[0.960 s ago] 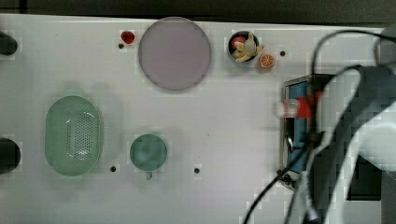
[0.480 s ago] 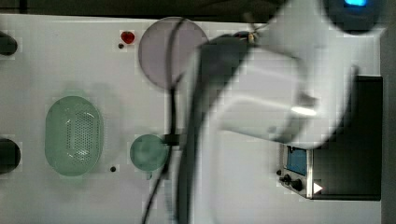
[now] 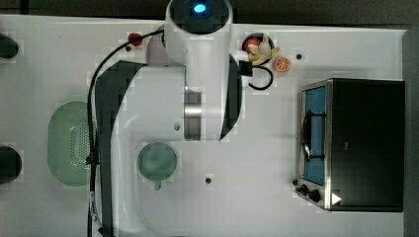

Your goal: Pick Ketchup from oven and place it on table.

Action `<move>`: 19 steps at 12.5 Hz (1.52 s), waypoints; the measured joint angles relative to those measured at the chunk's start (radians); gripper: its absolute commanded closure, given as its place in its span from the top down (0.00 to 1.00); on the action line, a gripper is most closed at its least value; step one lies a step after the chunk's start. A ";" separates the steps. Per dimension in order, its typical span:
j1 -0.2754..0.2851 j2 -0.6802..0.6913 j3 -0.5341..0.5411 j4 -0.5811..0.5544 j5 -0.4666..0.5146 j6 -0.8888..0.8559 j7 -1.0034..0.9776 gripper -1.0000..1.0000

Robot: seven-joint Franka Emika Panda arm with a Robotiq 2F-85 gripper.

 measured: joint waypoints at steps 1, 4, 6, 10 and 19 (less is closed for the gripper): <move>0.008 -0.002 -0.005 -0.044 0.010 0.064 0.028 0.62; -0.011 -0.005 -0.014 -0.223 0.003 0.197 0.085 0.62; -0.023 0.010 -0.041 -0.347 0.004 0.309 0.114 0.62; -0.053 0.151 -0.058 -0.446 -0.029 0.526 0.122 0.62; -0.043 0.184 -0.014 -0.491 -0.015 0.646 0.133 1.00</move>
